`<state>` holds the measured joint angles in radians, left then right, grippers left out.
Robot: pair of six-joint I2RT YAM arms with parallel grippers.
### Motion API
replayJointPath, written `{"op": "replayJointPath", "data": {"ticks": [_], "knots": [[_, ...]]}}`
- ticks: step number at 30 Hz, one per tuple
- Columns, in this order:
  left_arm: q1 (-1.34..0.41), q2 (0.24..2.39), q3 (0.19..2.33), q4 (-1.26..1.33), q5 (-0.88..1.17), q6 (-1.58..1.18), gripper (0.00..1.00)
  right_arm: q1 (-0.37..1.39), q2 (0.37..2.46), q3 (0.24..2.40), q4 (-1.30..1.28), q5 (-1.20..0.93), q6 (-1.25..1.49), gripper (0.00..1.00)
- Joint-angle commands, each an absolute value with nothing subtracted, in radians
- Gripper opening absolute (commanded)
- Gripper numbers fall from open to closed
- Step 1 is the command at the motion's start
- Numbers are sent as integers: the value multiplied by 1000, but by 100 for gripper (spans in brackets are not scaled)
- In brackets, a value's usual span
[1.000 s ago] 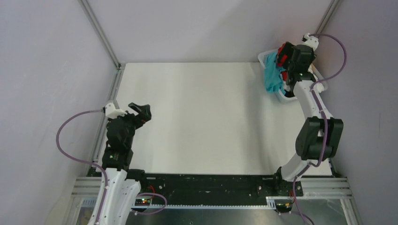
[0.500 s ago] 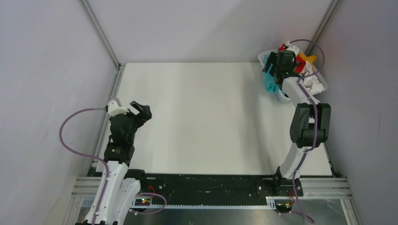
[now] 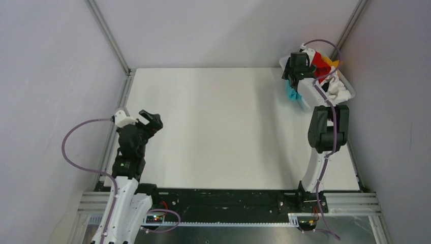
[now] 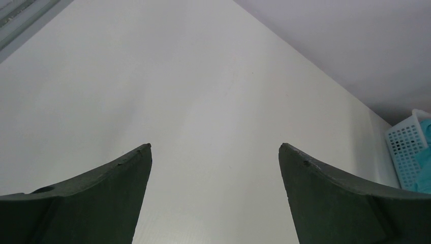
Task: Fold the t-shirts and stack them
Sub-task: Grab crumpled tshirt from bin with the right arm
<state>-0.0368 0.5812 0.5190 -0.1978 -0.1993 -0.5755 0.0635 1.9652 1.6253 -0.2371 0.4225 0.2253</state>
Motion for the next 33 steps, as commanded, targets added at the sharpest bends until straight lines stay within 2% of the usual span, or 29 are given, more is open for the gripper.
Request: {"op": "replayJointPath", "data": {"ticks": [1,4,5,7,10,12,13,14,22,33], "knots": [[-32,562,511,-192,-224,-554,98,62,2016,1703,-280,500,200,74],[-32,560,512,-194,-228,-554,98,62,2022,1703,-263,491,199,57],[-32,561,512,-196,-227,-553,98,62,2022,1702,-259,489,199,56],[-32,561,513,-198,-227,-551,98,63,2017,1703,-252,489,200,46],[-32,560,513,-202,-230,-549,98,62,1994,1705,-237,486,197,27],[-32,559,514,-204,-230,-548,98,62,1970,1713,-231,484,185,19],[-31,559,514,-205,-230,-548,98,62,1960,1718,-230,481,170,5],[-32,558,513,-205,-231,-549,98,62,1939,1726,-229,467,160,1],[-32,568,512,-206,-234,-554,98,42,1797,1774,-182,472,73,0],[-32,575,514,-206,-237,-556,98,-48,1795,2059,-238,454,50,0]]}}
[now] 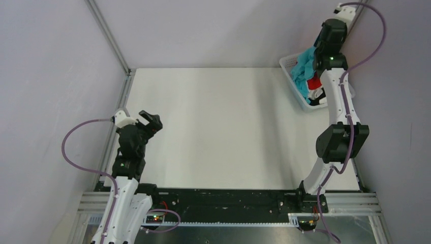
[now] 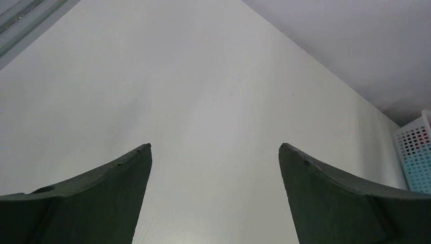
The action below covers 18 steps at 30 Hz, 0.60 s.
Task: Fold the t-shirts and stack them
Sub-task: Grab crumpled tshirt from bin with the right arm, then move the tshirt to the center of the board
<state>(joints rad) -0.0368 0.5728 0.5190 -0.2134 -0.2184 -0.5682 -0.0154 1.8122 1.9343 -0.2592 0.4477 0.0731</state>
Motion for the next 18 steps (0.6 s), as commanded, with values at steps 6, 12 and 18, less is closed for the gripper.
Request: {"op": "replayJointPath", "data": {"ticks": [6,12,18], "knots": [[-32,574,512,-206,-241,-555,98,-70,1854,2264,-248,391,85,0],[-32,581,512,-207,-244,-555,98,-73,1868,2412,-149,254,186,0],[-32,579,512,-208,-243,-553,98,-73,1819,2394,69,140,273,0]]}}
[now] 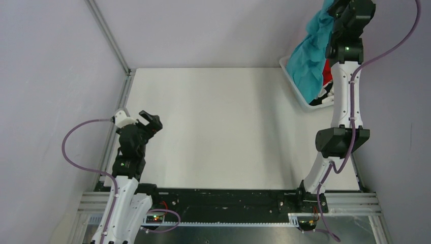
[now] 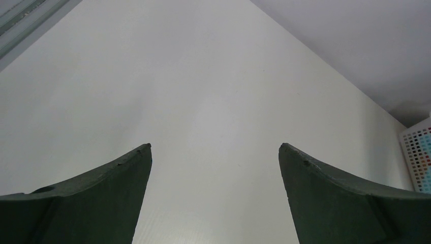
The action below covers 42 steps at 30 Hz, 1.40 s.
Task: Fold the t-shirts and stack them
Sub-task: Move the tshirt to the center of the board
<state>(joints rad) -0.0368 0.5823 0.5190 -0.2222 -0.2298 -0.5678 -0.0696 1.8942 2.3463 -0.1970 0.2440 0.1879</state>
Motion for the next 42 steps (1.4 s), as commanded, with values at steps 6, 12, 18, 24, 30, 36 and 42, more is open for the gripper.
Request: {"op": "replayJointPath", "data": {"ticks": [6,12,18,24,30,36,42], "knots": [[-31,573,511,-207,-239,-548,98,-66,1787,2458,245,-64,407,0],[-31,584,516,-207,-229,-547,98,95,1743,2499,242,-173,305,0],[-32,576,522,-207,-210,-546,98,250,1643,2368,217,-229,308,0],[-32,581,575,-221,-172,-567,98,438,1608,2340,32,-239,308,0],[-31,550,580,-253,-135,-657,98,564,1431,2043,-69,-33,294,0],[-32,520,515,-286,-40,-759,98,546,1173,1389,-19,169,439,0],[-34,570,427,-313,39,-798,98,359,1144,860,-143,228,631,20]]}}
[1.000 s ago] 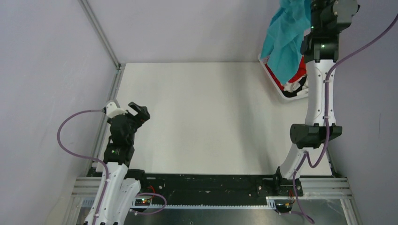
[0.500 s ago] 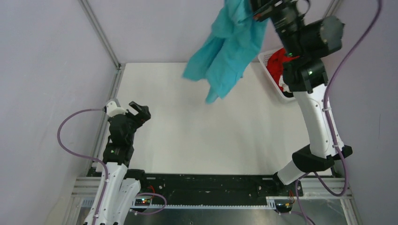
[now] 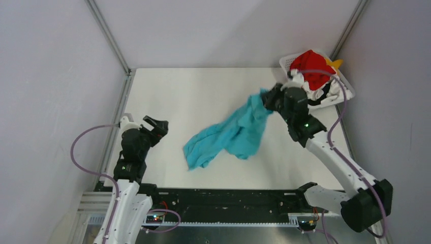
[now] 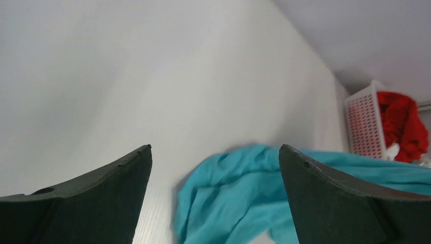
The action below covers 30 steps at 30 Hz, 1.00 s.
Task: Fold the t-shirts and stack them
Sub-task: Move the tshirt to the center of the board, then flatten out the tshirt
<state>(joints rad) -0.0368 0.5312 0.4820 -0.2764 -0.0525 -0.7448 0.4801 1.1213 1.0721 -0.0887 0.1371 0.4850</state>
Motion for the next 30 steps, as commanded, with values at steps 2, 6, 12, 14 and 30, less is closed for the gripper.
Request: {"op": "replayJointPath", "data": {"ticks": [2,6,12,14,30], "knots": [[-43,611,408,-314,69,-796,98,277,1198,787,-151,164,644,61],[-116,721,409,-315,70,-771,98,200,1261,766,-201,187,616,99],[-402,840,419,-333,62,-788,98,285,1120,763,-336,396,590,99],[-500,842,395,-359,31,-822,98,337,1076,761,-396,407,590,100],[-729,939,380,-336,-92,-895,73,686,1117,703,-434,364,602,100]]}}
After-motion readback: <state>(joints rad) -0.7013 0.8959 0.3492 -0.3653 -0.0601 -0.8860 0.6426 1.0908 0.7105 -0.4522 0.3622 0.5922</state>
